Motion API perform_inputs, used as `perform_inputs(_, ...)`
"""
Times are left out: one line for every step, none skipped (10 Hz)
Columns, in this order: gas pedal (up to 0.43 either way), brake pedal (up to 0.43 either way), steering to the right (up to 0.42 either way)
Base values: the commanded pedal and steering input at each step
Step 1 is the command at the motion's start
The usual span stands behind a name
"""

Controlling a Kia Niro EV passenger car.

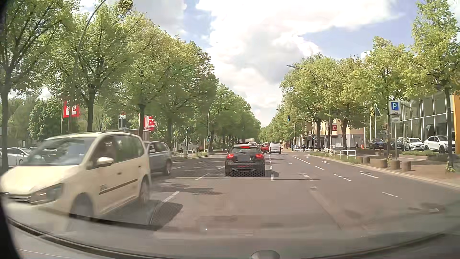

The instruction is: Follow the waypoints while adhering to traffic rules and regulations

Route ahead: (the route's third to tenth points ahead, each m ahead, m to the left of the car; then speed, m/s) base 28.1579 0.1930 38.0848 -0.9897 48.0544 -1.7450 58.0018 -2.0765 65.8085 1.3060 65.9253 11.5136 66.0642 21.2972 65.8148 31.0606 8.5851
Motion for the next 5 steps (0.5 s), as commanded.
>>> perform_inputs(0.079, 0.018, -0.002)
perform_inputs(0.079, 0.024, -0.002)
perform_inputs(0.039, 0.024, -0.002)
perform_inputs(0.02, 0.018, -0.001)
perform_inputs(0.02, 0.018, -0.001)
